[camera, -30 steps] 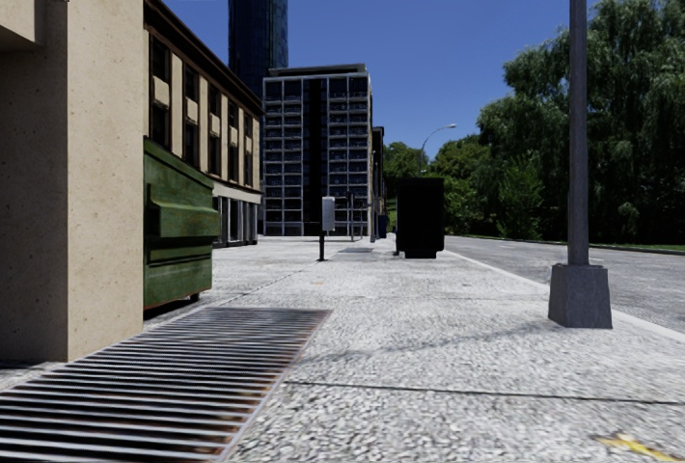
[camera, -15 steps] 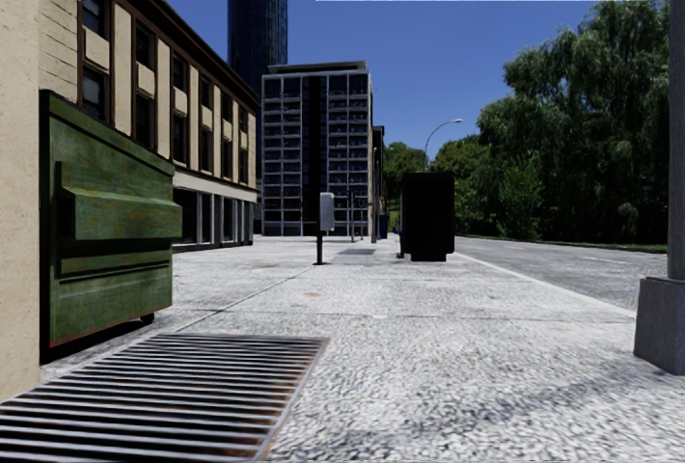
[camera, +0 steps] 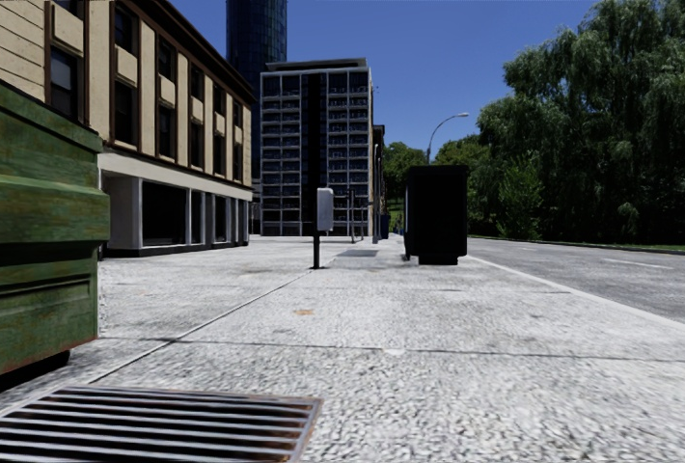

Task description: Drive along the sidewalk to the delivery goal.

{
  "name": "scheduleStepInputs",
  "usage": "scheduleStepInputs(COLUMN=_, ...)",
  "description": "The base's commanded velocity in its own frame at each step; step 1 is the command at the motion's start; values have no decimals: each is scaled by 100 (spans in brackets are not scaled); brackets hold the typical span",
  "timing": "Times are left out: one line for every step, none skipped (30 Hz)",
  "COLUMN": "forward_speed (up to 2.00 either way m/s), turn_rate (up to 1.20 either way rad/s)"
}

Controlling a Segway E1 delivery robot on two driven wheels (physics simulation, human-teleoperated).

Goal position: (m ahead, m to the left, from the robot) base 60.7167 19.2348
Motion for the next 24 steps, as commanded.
scheduleStepInputs(forward_speed=200, turn_rate=0)
scheduleStepInputs(forward_speed=200, turn_rate=0)
scheduleStepInputs(forward_speed=200, turn_rate=0)
scheduleStepInputs(forward_speed=200, turn_rate=0)
scheduleStepInputs(forward_speed=200, turn_rate=0)
scheduleStepInputs(forward_speed=200, turn_rate=0)
scheduleStepInputs(forward_speed=200, turn_rate=0)
scheduleStepInputs(forward_speed=200, turn_rate=0)
scheduleStepInputs(forward_speed=200, turn_rate=0)
scheduleStepInputs(forward_speed=200, turn_rate=0)
scheduleStepInputs(forward_speed=200, turn_rate=0)
scheduleStepInputs(forward_speed=200, turn_rate=0)
scheduleStepInputs(forward_speed=200, turn_rate=0)
scheduleStepInputs(forward_speed=200, turn_rate=0)
scheduleStepInputs(forward_speed=200, turn_rate=0)
scheduleStepInputs(forward_speed=200, turn_rate=0)
scheduleStepInputs(forward_speed=200, turn_rate=0)
scheduleStepInputs(forward_speed=200, turn_rate=9)
scheduleStepInputs(forward_speed=200, turn_rate=21)
scheduleStepInputs(forward_speed=200, turn_rate=32)
scheduleStepInputs(forward_speed=200, turn_rate=42)
scheduleStepInputs(forward_speed=200, turn_rate=56)
scheduleStepInputs(forward_speed=200, turn_rate=56)
scheduleStepInputs(forward_speed=200, turn_rate=66)
